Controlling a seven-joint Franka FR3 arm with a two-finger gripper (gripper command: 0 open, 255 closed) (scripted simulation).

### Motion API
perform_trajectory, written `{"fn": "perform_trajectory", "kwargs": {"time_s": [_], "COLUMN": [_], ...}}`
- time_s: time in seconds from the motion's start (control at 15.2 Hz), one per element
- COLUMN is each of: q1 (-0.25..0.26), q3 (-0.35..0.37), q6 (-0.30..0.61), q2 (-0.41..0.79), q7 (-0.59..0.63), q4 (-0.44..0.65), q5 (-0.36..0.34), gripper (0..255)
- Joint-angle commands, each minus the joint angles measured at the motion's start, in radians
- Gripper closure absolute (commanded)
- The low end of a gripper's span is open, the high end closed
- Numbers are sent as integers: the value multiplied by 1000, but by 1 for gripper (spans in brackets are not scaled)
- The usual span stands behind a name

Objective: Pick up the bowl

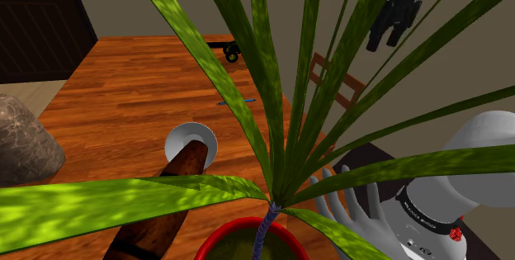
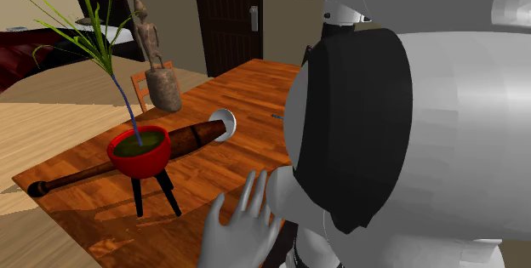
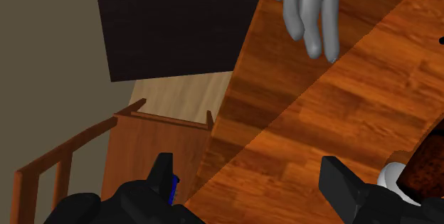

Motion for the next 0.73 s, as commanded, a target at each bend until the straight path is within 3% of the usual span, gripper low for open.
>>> {"fn": "perform_trajectory", "kwargs": {"time_s": [0.0, 0.66], "q1": [0, 69], "q3": [0, 178], "q6": [0, 387], "q2": [0, 59], "q7": [0, 138], "q4": [0, -194], "q5": [0, 77], "gripper": [0, 0]}}
